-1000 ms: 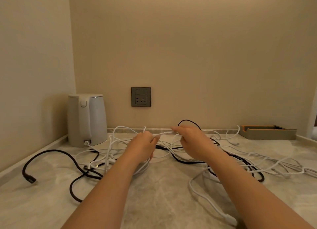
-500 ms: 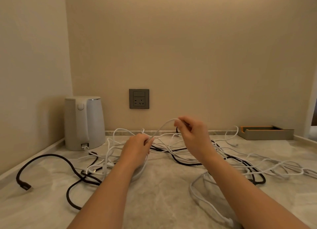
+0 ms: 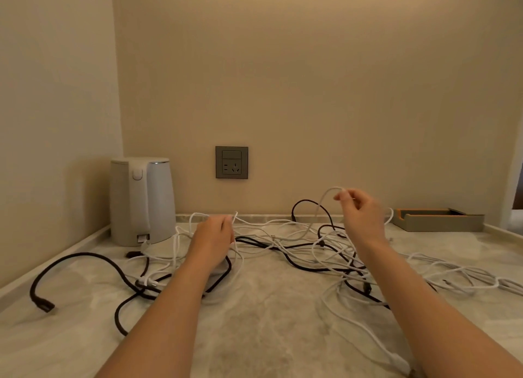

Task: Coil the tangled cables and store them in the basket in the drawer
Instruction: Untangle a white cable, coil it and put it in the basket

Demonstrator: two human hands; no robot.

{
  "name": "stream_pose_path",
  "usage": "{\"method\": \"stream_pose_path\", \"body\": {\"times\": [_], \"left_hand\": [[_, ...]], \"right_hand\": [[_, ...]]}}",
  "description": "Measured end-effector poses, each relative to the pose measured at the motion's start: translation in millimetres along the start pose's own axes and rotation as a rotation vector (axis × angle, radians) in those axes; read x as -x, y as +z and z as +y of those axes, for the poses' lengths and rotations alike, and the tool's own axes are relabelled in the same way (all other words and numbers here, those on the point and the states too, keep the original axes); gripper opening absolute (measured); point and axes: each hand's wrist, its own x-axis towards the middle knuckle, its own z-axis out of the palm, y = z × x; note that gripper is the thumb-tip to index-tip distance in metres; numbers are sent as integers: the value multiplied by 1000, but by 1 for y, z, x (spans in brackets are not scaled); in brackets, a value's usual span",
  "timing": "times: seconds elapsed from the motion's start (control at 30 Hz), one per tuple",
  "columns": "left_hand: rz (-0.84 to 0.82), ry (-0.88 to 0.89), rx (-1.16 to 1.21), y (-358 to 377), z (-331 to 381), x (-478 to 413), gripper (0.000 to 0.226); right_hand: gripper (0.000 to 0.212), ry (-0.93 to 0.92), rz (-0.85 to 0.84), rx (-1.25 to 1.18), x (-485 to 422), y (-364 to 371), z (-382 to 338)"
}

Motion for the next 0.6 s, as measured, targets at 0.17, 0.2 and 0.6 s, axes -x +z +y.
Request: {"method": "stream_pose_path", "body": {"times": [0.17,0.2,0.6], "left_hand": [[-76,47,32,7,17,5,30],[-102,54,53,9,20,6,24],[-275,109,-182,23,44,18,84]], "right_hand": [[22,-65,-193,-82,12,14,-9],[22,-72,-205,-121,13,13,-11],[26,140,-232,-734,15,10,-40]]}}
